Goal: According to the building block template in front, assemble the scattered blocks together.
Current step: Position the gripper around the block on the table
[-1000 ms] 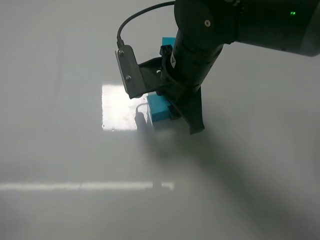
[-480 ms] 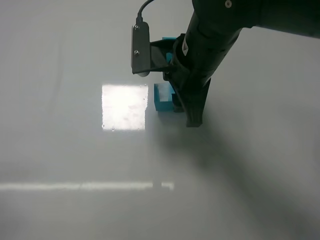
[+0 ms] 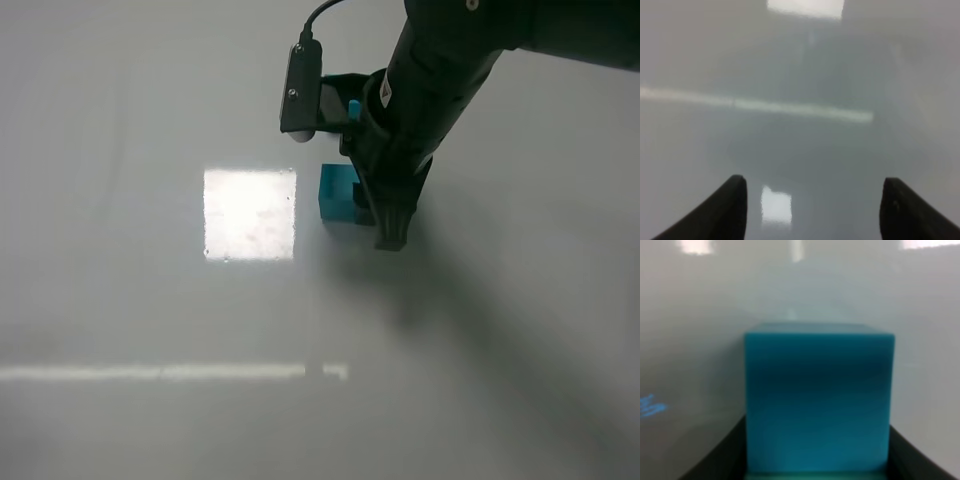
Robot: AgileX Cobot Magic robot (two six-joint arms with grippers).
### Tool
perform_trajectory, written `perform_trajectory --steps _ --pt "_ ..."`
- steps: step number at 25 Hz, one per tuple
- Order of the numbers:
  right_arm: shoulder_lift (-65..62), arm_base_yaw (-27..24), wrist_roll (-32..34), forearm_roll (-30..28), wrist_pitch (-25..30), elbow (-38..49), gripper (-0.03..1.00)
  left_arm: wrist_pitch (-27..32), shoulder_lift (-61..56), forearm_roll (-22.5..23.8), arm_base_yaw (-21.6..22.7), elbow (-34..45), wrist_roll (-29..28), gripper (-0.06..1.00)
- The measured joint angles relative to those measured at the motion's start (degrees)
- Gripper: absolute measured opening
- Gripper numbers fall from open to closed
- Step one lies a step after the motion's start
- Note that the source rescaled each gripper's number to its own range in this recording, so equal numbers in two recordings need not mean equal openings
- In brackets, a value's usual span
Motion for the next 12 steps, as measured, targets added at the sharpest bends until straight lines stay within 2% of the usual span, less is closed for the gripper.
perform_trajectory --steps 12 --pt "1.19 -0.12 -3.66 1.81 -1.33 0.0 0.01 0.0 0.0 0.0 0.0 0.0 0.0 0.52"
